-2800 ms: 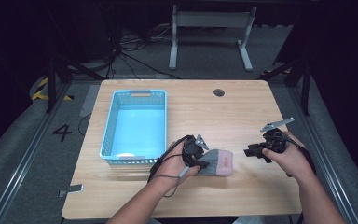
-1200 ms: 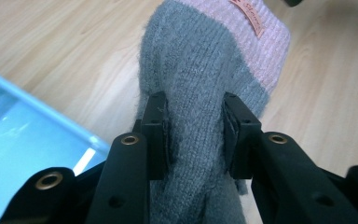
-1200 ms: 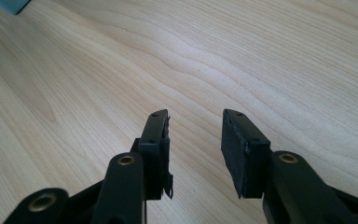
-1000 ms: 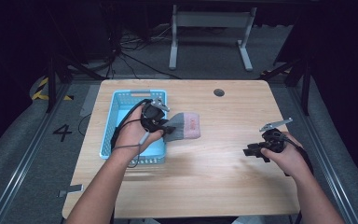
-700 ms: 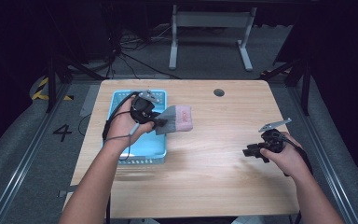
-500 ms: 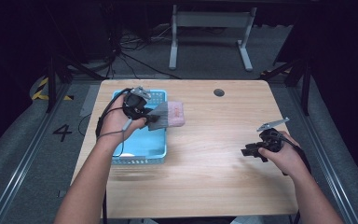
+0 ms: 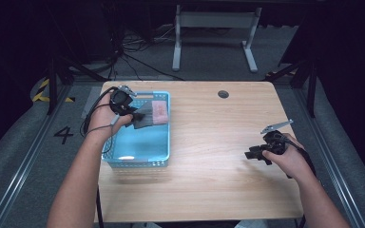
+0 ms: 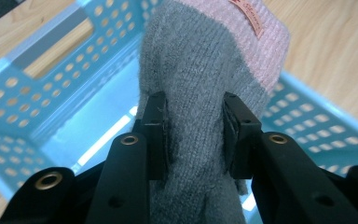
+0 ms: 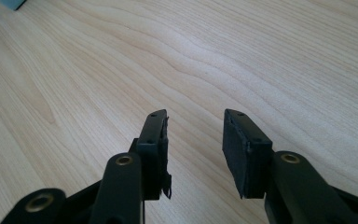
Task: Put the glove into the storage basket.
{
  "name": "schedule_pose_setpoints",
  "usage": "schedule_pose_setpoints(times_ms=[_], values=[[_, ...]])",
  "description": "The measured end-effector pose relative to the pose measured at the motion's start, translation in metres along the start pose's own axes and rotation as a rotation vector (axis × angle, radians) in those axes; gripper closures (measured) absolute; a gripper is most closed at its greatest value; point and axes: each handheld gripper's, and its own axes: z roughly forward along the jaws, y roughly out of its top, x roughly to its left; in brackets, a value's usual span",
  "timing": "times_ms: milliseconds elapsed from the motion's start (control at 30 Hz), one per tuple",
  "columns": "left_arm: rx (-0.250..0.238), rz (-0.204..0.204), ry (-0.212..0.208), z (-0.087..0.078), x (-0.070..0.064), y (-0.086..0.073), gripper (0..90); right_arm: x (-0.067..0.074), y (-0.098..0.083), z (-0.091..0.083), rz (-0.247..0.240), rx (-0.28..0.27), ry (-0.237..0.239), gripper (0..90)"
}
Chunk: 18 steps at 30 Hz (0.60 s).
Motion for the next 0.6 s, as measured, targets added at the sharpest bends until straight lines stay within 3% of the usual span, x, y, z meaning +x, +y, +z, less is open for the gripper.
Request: schedule_pose_setpoints(times_ms=[100,267,433,600], values=[[0.013,-0.013,0.011,0.006,0.006,-0.004,66.7,0.001,-0.001,0.001,0.001,0.005,0.002,61.0],[0.032,-0.026,-0.009,0.019,0.013,-0.008,66.7,0.002,-0.003,0.000,-0.004,0.006,0.004,60.9],[0.108,0.002,-0.046,0.045,0.015,-0.010,66.5,0.002,-0.007,-0.003,0.000,-0.005,-0.003,60.7],[0.114,0.004,-0.063,0.055,0.019,-0.012,66.2,0.001,-0.009,-0.006,0.003,-0.012,-0.006,60.5]])
